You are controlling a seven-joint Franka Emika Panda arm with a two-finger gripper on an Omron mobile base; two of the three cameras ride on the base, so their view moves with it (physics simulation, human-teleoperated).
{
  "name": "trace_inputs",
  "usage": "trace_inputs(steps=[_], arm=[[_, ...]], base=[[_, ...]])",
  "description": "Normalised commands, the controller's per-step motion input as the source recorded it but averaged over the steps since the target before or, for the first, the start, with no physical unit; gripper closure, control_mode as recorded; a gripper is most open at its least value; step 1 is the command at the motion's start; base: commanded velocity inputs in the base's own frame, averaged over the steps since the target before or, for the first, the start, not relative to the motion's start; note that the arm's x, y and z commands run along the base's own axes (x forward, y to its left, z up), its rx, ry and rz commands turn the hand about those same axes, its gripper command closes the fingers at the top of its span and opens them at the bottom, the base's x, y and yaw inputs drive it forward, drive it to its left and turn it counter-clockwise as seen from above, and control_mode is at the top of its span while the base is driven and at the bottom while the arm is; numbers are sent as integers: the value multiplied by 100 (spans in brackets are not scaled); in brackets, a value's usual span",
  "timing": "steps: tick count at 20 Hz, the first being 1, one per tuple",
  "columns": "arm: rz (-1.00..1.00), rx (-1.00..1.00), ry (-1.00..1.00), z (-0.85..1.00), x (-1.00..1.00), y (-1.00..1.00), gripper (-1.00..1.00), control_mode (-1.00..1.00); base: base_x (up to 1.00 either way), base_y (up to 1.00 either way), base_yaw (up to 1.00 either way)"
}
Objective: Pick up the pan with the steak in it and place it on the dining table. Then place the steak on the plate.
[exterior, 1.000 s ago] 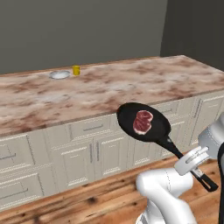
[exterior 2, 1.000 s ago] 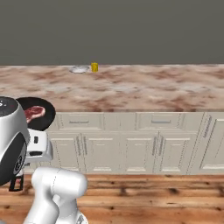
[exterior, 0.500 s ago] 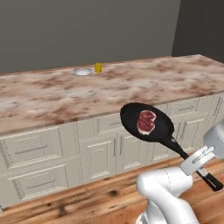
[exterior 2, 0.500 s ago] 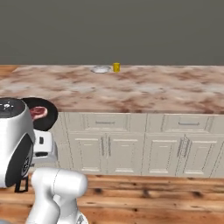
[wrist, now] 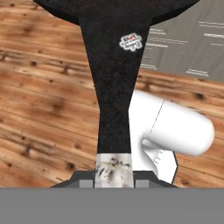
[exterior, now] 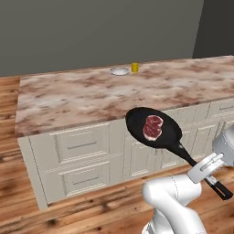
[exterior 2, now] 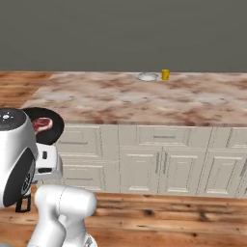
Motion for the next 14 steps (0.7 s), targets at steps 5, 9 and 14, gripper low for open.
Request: trace_inputs(steps=[5,9,14], arm=[[0,0,0,0,0,0,100,100],[0,0,0,0,0,0,100,100],[0,0,0,0,0,0,100,100]], base=[[2,100,5],[0,100,6],[0,100,6]])
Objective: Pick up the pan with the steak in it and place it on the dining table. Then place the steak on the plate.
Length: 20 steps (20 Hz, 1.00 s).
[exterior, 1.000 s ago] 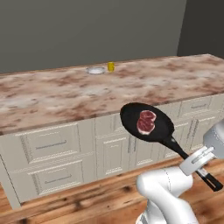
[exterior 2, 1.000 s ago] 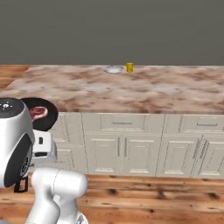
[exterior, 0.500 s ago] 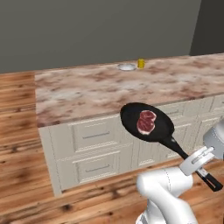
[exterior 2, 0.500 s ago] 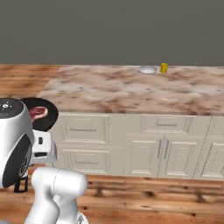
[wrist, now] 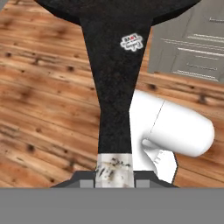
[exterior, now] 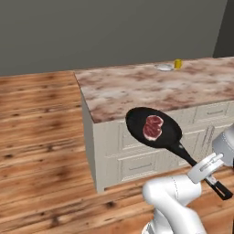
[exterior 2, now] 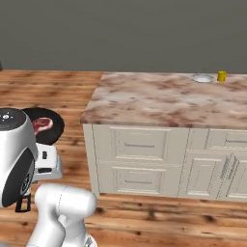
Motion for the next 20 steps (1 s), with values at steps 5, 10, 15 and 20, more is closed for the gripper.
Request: trace_inputs(steps=[5,10,15,20], arm=[[0,0,0,0,0,0,100,100],[0,0,0,0,0,0,100,100],[0,0,0,0,0,0,100,100],[0,0,0,0,0,0,100,100]], base=[[0,100,5],[0,100,6],[20,89,3],[94,55,-5]])
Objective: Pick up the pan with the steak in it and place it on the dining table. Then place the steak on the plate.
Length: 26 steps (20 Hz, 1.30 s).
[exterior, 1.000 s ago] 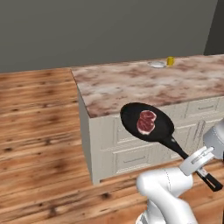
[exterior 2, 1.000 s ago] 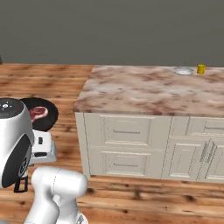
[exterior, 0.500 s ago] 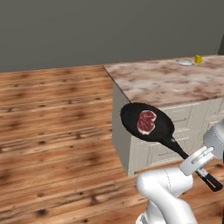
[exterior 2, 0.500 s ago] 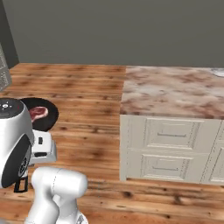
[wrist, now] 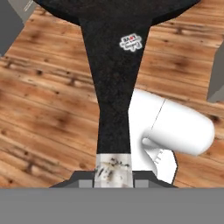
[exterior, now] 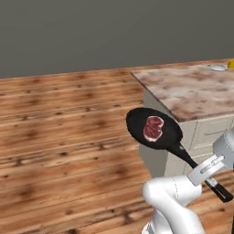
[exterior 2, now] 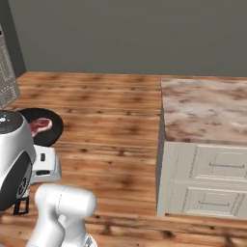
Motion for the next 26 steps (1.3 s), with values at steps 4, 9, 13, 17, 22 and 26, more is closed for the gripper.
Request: trace_inputs(steps=[4,9,13,17,22,26], arm=[[0,0,0,0,0,0,100,100],[0,0,0,0,0,0,100,100],[0,0,0,0,0,0,100,100],[0,0,0,0,0,0,100,100],[0,0,0,0,0,0,100,100],[0,0,0,0,0,0,100,100]], base=[[100,52,-8],[100,48,-5],[100,48,-3],[100,49,-2],[100,48,-2],[100,46,-3]])
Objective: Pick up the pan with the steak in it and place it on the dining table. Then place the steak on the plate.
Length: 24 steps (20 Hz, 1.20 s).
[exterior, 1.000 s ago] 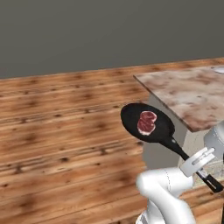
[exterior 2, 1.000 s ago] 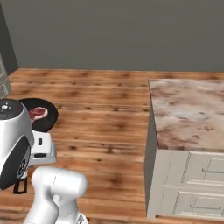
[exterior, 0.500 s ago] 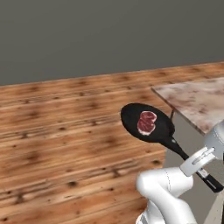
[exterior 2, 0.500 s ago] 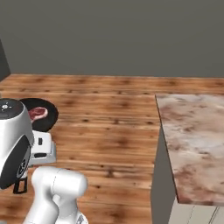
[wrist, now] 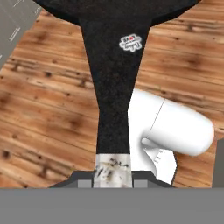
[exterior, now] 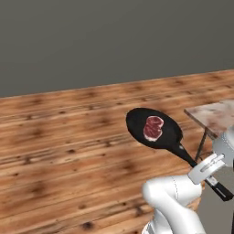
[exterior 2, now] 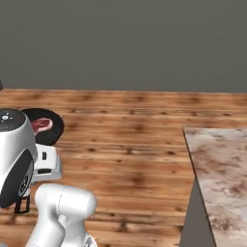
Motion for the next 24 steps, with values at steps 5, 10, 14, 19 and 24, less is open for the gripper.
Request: trace_inputs(steps=[5,10,14,19,24], arm=[[0,0,0,0,0,0,100,100],[0,0,0,0,0,0,100,100],[0,0,0,0,0,0,100,100],[0,0,0,0,0,0,100,100],[0,0,0,0,0,0,100,100]], base=[[100,45,-3],[100,45,-3],[100,42,-4],[100,40,-5],[61,30,-35]])
